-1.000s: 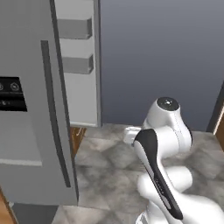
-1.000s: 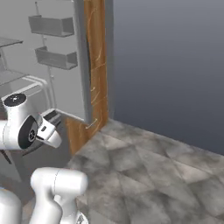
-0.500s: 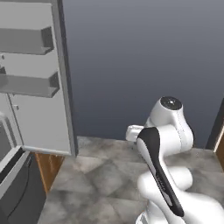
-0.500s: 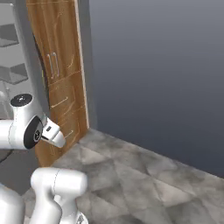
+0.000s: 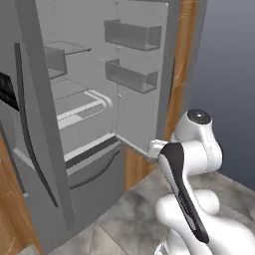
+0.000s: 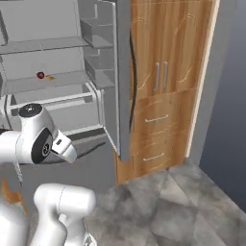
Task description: Pick the kiwi and apple from the fridge and place them on the plate next to the blender to make a fruit smoothie.
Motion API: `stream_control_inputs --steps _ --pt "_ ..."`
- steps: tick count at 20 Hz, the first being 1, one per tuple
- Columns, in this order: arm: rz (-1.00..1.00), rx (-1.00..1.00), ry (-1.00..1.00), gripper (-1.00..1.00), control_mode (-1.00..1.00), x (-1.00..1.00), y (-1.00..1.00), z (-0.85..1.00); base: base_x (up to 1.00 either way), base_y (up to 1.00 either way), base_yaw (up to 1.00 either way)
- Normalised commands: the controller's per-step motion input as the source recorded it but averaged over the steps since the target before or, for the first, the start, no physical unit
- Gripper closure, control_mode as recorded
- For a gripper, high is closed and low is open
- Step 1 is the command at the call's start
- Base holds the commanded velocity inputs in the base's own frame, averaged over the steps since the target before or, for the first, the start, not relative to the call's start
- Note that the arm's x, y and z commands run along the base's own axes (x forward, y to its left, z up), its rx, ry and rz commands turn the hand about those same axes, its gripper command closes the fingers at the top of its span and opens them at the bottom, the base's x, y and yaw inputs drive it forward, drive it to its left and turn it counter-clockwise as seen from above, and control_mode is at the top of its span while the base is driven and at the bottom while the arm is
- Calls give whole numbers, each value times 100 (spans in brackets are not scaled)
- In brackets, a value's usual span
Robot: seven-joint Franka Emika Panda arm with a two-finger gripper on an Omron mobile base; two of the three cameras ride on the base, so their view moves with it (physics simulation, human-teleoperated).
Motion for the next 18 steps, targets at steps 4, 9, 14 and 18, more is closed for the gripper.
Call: stream_control_inputs --steps 4,9,14,18 --pt "0 0 0 -100 100 0 0 0 81 -1 70" --pt "0 0 0 -100 100 0 0 0 100 -4 19" --pt "0 0 0 -100 100 0 0 0 70 -3 42" --pt "0 0 0 -100 100 0 0 0 92 -24 34"
